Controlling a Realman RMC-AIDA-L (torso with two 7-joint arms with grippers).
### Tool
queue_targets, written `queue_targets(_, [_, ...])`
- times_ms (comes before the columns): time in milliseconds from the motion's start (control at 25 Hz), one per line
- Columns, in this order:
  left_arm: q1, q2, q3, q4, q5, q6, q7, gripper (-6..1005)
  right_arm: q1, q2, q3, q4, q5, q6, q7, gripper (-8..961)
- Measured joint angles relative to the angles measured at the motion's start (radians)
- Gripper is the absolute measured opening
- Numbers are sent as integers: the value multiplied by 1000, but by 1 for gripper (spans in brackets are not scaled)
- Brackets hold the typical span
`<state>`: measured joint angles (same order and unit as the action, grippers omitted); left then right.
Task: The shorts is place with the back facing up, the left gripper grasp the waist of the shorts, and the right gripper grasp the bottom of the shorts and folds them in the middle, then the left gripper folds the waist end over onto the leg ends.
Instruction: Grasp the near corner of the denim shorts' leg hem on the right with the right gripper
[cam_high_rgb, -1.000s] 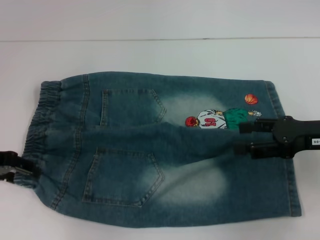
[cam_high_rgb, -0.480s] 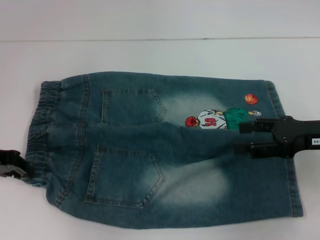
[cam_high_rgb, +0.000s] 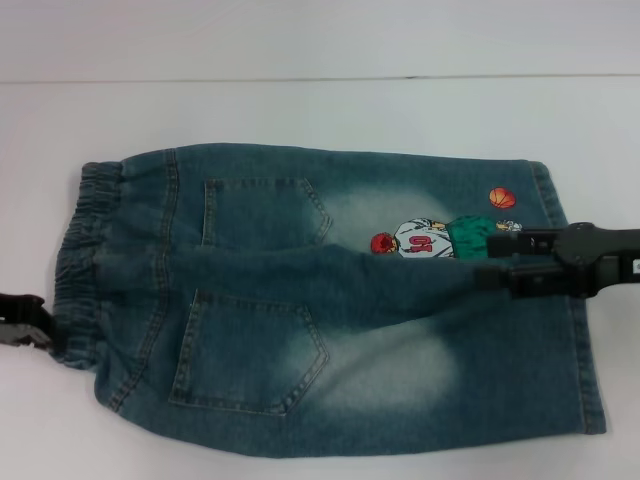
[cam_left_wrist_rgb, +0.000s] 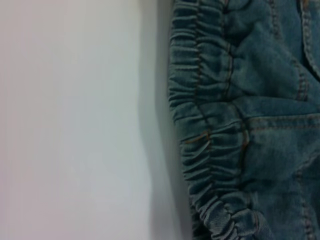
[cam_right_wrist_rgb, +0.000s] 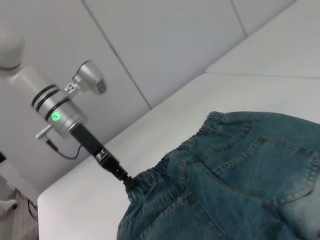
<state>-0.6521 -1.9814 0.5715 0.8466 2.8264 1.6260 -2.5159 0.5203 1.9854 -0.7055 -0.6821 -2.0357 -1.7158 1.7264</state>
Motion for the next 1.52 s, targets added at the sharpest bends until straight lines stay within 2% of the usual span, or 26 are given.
queue_targets(120, [-3,2,-1,2,-27,5,5,52,14,-10,-9,-57,-38,-37,102,883])
queue_targets(400, [-20,18,-13,2,-115,10,15,51,81,-12,-7,-238,-360,-222,236,883])
queue_targets(720, [-35,19,-7,2,-128,10,17,51,103,-15,-17,-262,-559,-267,264,883])
queue_targets(920, [-36,18,-8,-1,-128,8,17,51,116,-8,-30,-254,-678,-267,270,882])
queue_targets(1280, [-38,15,-13,0,-152,16,17,50,129,0,-135,-241,-718,-263,296,873])
queue_targets(1520, [-38,20,-15,1,-174,28,17,50,149,10,-158,-212,-747,-247,304,866])
